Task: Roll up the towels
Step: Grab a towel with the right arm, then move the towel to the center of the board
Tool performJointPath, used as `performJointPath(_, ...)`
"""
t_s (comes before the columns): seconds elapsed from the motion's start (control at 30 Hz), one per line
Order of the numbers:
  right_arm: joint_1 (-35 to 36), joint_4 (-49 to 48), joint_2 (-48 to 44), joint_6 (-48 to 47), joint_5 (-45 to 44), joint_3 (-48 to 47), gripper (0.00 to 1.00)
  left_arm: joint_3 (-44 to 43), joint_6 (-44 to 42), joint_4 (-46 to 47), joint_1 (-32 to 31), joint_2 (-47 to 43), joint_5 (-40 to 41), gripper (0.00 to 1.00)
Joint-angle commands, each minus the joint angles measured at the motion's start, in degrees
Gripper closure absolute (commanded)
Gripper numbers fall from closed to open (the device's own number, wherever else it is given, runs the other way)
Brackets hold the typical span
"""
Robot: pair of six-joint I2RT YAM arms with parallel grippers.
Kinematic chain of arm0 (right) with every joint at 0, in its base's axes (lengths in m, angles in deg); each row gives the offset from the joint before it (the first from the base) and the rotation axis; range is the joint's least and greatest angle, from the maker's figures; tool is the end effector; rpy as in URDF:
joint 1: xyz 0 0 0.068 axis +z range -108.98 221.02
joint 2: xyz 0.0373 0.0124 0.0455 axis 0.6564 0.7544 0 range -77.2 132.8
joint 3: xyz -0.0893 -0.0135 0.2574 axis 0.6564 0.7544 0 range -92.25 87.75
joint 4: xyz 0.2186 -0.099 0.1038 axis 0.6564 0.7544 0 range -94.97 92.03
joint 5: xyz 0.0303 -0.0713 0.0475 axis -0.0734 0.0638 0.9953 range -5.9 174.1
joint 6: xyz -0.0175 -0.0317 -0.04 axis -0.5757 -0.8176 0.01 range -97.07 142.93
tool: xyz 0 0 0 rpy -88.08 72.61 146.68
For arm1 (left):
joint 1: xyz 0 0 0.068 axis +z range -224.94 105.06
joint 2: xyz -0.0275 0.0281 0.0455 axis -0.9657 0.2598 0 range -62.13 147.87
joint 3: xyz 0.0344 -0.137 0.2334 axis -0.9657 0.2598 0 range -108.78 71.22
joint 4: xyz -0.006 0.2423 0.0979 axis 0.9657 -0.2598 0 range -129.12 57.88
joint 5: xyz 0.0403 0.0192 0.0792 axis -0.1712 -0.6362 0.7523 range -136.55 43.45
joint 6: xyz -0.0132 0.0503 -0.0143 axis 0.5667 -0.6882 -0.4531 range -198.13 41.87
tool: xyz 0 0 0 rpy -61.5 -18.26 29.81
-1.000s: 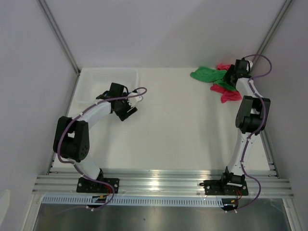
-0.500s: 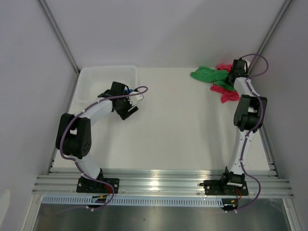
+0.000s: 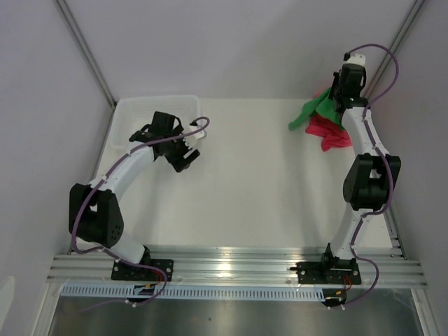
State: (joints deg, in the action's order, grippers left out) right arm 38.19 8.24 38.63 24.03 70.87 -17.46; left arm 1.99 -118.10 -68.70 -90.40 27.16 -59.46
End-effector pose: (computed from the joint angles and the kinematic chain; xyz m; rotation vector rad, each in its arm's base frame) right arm 0.4852 -0.0322 0.3210 0.2173 1.9715 -0.2488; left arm 0.3132 -0.0951 0.2590 1.2498 2.1953 -0.1185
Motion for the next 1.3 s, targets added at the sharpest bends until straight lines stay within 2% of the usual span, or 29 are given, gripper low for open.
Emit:
performJointPath(0.0, 1.7, -6.3, -9.3, -6.1, -1.4, 0.0, 1.00, -6.4, 3.9, -3.0, -0.4, -3.7, -4.1, 0.17)
performJointPath(0.1, 2.7, -7.8, -14.7, -7.5, 0.0, 0.0, 1.00, -12.1, 7.3, -5.7, -0.4, -4.3, -6.2, 0.16)
performJointPath(0.13, 2.7, -8.5, -17.5, -7.9, 1.2, -0.2, 1.00, -16.4, 8.1, -6.5, -0.5, -4.4, -7.1, 0.15)
performJointPath(0.23, 6.2, -9.7, -21.6, -9.2, 4.5, -1.1, 1.00, -20.9, 10.5, -9.1, -0.5, -4.9, -7.8, 0.11)
performJointPath(0.3, 9.1, -9.3, -25.1, -9.8, 6.4, -2.3, 1.00, -27.5, 11.5, -10.9, -0.5, -5.0, -8.0, 0.08)
performJointPath(0.37, 11.6, -7.9, -28.5, -10.6, 11.0, -2.5, 1.00, -33.6, 12.0, -11.1, -0.5, -5.7, -8.1, 0.01)
performJointPath(0.43, 15.5, -6.0, -31.1, -10.9, 16.7, -1.6, 1.00, -38.9, 12.3, -11.7, -0.4, -6.5, -9.1, 0.01)
performJointPath(0.5, 17.2, -5.7, -35.2, -9.8, 27.8, 0.3, 1.00, -40.9, 14.4, -11.3, -0.4, -7.0, -11.2, 0.01)
performJointPath(0.57, 18.5, -7.7, -37.9, -5.9, 36.0, 5.1, 1.00, -41.5, 23.1, -7.4, -0.4, -8.4, -9.0, 0.00)
performJointPath(0.6, 18.6, -9.3, -40.0, -4.4, 42.9, 6.8, 1.00, -41.5, 24.7, -6.5, -0.4, -9.0, -7.8, 0.00)
performJointPath(0.67, 18.7, -9.0, -41.2, -2.9, 48.6, 11.6, 1.00, -40.9, 26.8, -5.3, -0.3, -9.2, -9.2, 0.00)
performJointPath(0.77, 18.8, -5.7, -41.3, -1.5, 48.7, 18.3, 1.00, -38.5, 23.4, -8.3, -0.3, -9.2, -18.8, 0.00)
performJointPath(0.9, 18.8, -5.0, -39.0, -0.2, 45.3, 29.8, 0.99, -29.1, 19.3, -7.7, -0.4, -11.2, -23.2, 0.02)
performJointPath(1.0, 18.4, -5.9, -33.3, 2.2, 39.1, 35.8, 0.58, -21.4, 17.1, -6.3, -1.9, -12.0, -17.2, 0.06)
performJointPath(1.03, 18.2, -5.8, -31.4, 4.8, 34.6, 36.6, 0.36, -19.0, 15.3, -6.8, -3.1, -11.7, -14.5, 0.09)
performJointPath(1.07, 17.7, -5.0, -26.9, 5.5, 32.8, 36.6, 0.27, -16.6, 12.5, -7.2, -5.8, -11.4, -7.9, 0.11)
performJointPath(1.13, 16.9, 0.4, -22.8, 7.5, 26.7, 34.9, 0.21, -13.1, 9.8, -7.8, -8.8, -10.3, -3.3, 0.16)
performJointPath(1.17, 16.6, 2.8, -20.2, 8.0, 20.2, 33.9, 0.21, -10.6, 9.4, -7.9, -9.4, -10.1, -2.0, 0.16)
performJointPath(1.27, 16.2, 8.0, -21.3, 7.9, 10.6, 33.8, 0.22, -5.0, 9.3, -6.1, -11.0, -10.2, -1.1, 0.17)
